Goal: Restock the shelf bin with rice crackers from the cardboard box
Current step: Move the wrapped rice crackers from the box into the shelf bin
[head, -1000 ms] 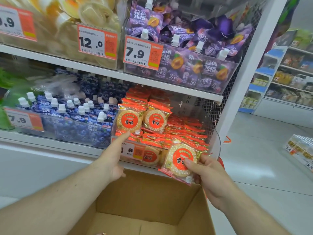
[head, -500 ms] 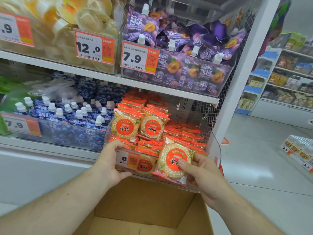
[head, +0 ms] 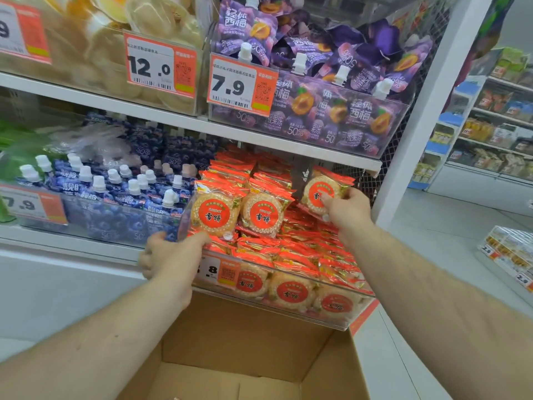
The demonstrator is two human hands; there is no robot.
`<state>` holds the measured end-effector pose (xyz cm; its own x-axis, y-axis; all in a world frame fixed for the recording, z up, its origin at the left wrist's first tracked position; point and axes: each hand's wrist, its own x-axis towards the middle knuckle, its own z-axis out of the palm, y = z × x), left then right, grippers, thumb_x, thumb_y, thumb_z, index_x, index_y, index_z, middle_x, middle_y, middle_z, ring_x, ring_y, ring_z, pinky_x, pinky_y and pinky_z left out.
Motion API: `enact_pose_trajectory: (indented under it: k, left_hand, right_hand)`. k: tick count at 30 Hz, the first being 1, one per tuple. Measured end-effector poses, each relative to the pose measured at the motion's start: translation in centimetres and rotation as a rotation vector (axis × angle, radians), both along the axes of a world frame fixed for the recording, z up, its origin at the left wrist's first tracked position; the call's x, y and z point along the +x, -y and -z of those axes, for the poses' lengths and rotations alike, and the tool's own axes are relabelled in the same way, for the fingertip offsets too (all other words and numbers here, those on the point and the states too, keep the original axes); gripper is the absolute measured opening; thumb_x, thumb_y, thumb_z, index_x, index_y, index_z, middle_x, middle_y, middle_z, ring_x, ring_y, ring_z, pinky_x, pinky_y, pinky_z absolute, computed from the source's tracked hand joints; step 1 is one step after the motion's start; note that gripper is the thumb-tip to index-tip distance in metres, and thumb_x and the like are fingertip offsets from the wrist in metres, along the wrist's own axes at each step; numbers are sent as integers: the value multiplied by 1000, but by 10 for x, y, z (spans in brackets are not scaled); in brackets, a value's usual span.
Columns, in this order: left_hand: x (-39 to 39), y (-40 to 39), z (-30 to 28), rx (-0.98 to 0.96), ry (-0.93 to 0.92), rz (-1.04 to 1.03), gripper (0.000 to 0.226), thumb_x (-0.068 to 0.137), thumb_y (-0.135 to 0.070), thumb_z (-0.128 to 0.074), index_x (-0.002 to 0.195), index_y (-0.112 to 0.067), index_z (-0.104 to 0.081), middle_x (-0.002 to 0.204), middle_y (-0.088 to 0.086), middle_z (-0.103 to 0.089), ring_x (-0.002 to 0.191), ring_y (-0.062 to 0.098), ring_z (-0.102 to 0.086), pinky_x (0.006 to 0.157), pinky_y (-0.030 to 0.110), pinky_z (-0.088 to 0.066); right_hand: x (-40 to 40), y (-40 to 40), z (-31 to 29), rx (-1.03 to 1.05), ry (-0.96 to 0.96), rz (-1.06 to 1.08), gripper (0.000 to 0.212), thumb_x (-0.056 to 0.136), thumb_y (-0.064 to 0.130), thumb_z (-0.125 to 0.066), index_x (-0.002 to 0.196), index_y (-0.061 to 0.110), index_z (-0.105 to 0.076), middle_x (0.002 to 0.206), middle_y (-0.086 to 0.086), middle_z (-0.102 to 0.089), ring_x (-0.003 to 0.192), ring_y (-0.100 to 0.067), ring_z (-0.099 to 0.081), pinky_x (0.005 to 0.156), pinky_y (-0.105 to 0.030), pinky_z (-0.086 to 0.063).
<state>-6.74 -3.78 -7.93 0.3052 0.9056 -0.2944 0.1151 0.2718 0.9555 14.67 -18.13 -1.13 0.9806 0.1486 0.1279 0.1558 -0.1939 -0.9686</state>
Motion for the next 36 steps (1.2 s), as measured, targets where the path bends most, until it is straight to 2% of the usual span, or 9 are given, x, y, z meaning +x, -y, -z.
enact_pose_trajectory:
  k: [2, 4, 7, 10, 13, 22, 25, 30, 36]
  left_hand:
    - [-1, -8, -1, 390, -121, -15, 80, 67, -24, -78, 137, -20, -38, 141, 9, -31, 127, 29, -37, 101, 51, -41]
    - [1, -14, -4, 614, -55, 67, 67, 74, -13, -74, 131, -22, -40, 132, 1, -41, 123, 22, -46, 100, 47, -42]
    - [3, -17, -3, 700, 30, 167, 61, 80, -1, -65, 131, -26, -41, 128, -6, -49, 118, 14, -53, 95, 40, -47]
    - [6, -22, -1, 818, -106, 149, 70, 82, -3, -63, 142, -26, -36, 138, -6, -48, 123, 16, -51, 97, 47, -48]
    - [6, -22, -1, 897, -218, 129, 71, 81, -4, -63, 140, -31, -35, 135, -4, -51, 117, 22, -54, 92, 50, -48]
    - [4, -17, -6, 857, -244, 111, 77, 79, 1, -61, 144, -28, -32, 141, -6, -46, 122, 20, -51, 101, 50, -40]
    - [4, -18, -5, 842, -228, 118, 77, 79, 3, -59, 144, -28, -33, 141, -6, -46, 124, 19, -51, 101, 51, -41]
    - [5, -17, -4, 836, -199, 121, 74, 79, 4, -60, 140, -30, -36, 137, -8, -48, 118, 18, -54, 97, 51, -45]
    - [4, -18, -4, 844, -197, 111, 71, 79, 3, -60, 139, -27, -38, 135, -6, -50, 117, 20, -56, 97, 51, -45]
  right_hand:
    - [19, -13, 5, -70, 15, -9, 30, 82, 23, -76, 106, 21, -59, 98, 0, -66, 90, -23, -66, 83, -46, -58]
    - [32, -24, 7, -125, 42, -37, 27, 82, 24, -75, 101, 19, -56, 95, 0, -66, 84, -25, -66, 80, -43, -58]
    - [46, -37, 9, -211, 64, -59, 25, 84, 23, -73, 100, 18, -54, 90, -2, -67, 76, -24, -68, 63, -30, -54]
    - [60, -47, 16, -336, 106, 3, 22, 84, 17, -66, 105, 11, -63, 89, -7, -70, 79, -28, -69, 74, -37, -59]
    - [67, -52, 18, -430, 166, 109, 23, 83, 14, -62, 104, 9, -67, 97, -11, -69, 92, -32, -66, 84, -37, -55]
    - [72, -59, 28, -361, 263, 244, 26, 79, 13, -64, 105, 8, -67, 104, -14, -70, 98, -35, -65, 87, -36, -54]
    - [72, -60, 29, -451, 244, 229, 25, 81, 13, -63, 105, 7, -67, 105, -16, -69, 100, -36, -64, 87, -37, -53]
    - [62, -70, 23, -657, 246, 152, 6, 89, 12, -57, 91, 8, -61, 98, -13, -66, 96, -35, -64, 72, -31, -46]
    - [60, -70, 15, -716, 171, 124, 13, 90, 12, -50, 94, 6, -61, 92, -10, -62, 89, -30, -63, 69, -32, -48]
